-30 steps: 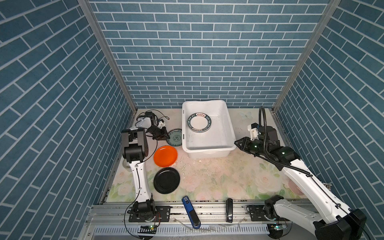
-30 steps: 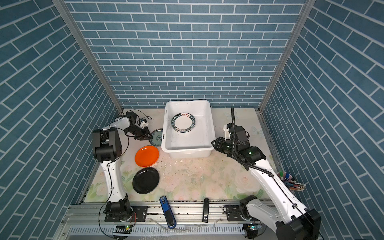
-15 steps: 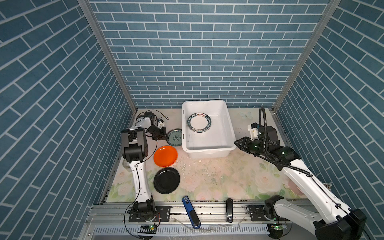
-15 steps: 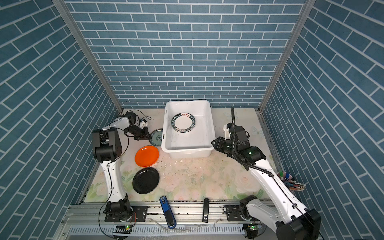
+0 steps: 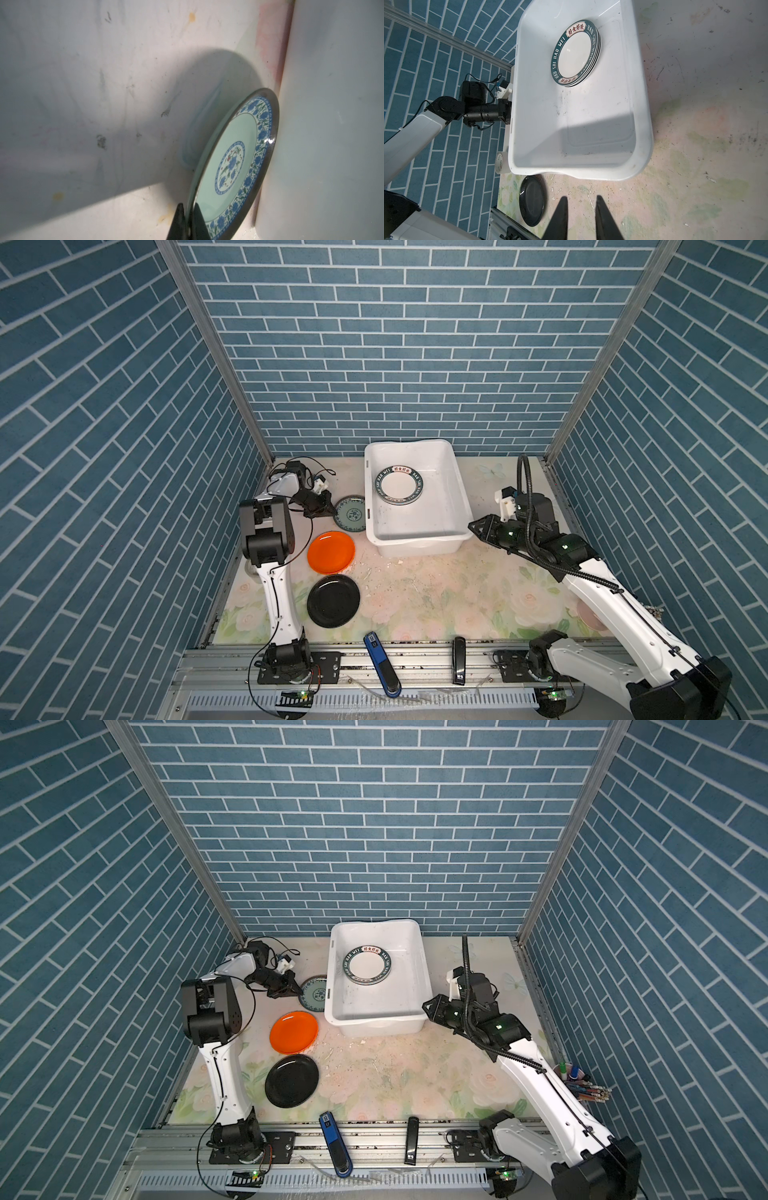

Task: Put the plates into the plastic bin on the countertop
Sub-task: 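Grip the floral plate edge and tilt it up with the left gripper, then lift the floral plate toward the bin with left gripper while right gripper approaches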

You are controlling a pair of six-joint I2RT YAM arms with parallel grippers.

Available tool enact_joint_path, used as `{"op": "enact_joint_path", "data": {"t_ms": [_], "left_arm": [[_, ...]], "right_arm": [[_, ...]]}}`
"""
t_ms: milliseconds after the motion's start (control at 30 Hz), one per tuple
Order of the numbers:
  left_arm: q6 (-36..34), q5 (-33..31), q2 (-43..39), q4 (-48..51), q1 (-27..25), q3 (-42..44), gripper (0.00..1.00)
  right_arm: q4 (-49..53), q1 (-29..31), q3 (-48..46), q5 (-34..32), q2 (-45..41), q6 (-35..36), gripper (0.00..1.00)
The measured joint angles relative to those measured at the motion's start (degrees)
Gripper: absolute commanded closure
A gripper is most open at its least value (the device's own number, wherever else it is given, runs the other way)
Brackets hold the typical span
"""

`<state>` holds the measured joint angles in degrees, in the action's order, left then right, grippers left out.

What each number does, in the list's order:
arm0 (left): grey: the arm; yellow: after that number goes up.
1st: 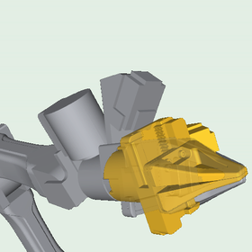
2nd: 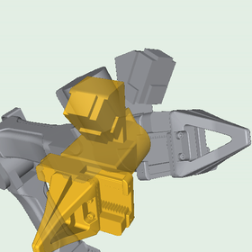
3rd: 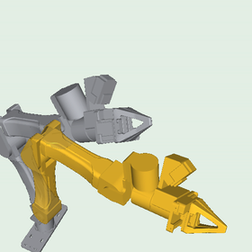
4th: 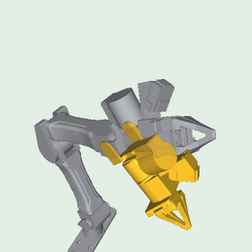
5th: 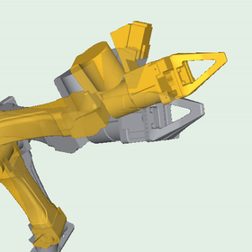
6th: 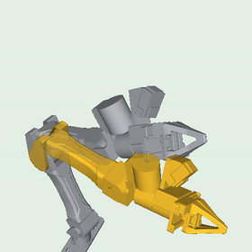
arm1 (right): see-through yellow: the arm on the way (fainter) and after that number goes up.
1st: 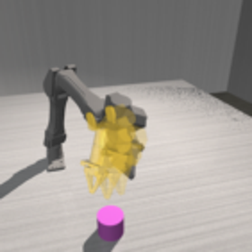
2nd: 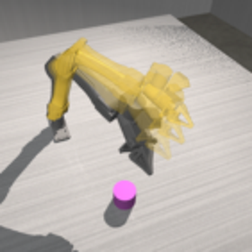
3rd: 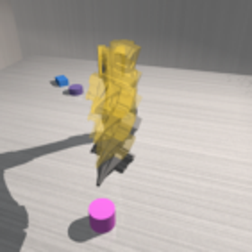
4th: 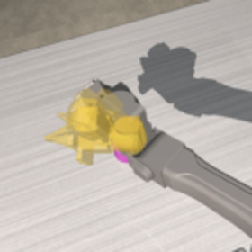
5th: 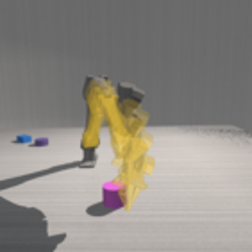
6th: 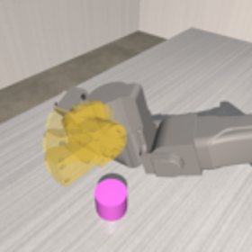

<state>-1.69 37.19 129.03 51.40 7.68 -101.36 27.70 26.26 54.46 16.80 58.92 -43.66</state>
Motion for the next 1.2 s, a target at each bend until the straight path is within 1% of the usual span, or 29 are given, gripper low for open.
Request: {"op": "enact_joint_path", "data": {"t_ms": [200,367,567,767,1033,1200], "left_arm": [[0.3,-0.6,-1.9,0.3,2.0,0.0,1.0],[0.8,-1.1,-6.9,0.4,4.1,0.0,1.0],[1.2,-1.8,-13.2,0.6,5.5,-0.7,1.0],[0.8,-1.8,-17.6,2.1,7.1,-1.7,1.0],[-0.5,-1.3,-26.4,3.5,7.9,-2.1,1.0],[-0.4,0.9,-30.1,5.3,7.9,-5.0,1.0]], "right_arm": [[-0.7,0.0,0.0,0.2,0.0,0.0,0.76],[-1.4,0.0,0.0,0.4,0.2,0.0,0.76],[-1.7,0.0,0.0,0.6,0.4,0.0,0.76],[-2.4,0.0,0.0,1.0,1.4,0.0,0.75],[-2.9,0.0,2.1,1.8,4.5,0.0,0.74],[-4.2,0.2,4.8,3.9,7.4,0.0,0.71]]}}
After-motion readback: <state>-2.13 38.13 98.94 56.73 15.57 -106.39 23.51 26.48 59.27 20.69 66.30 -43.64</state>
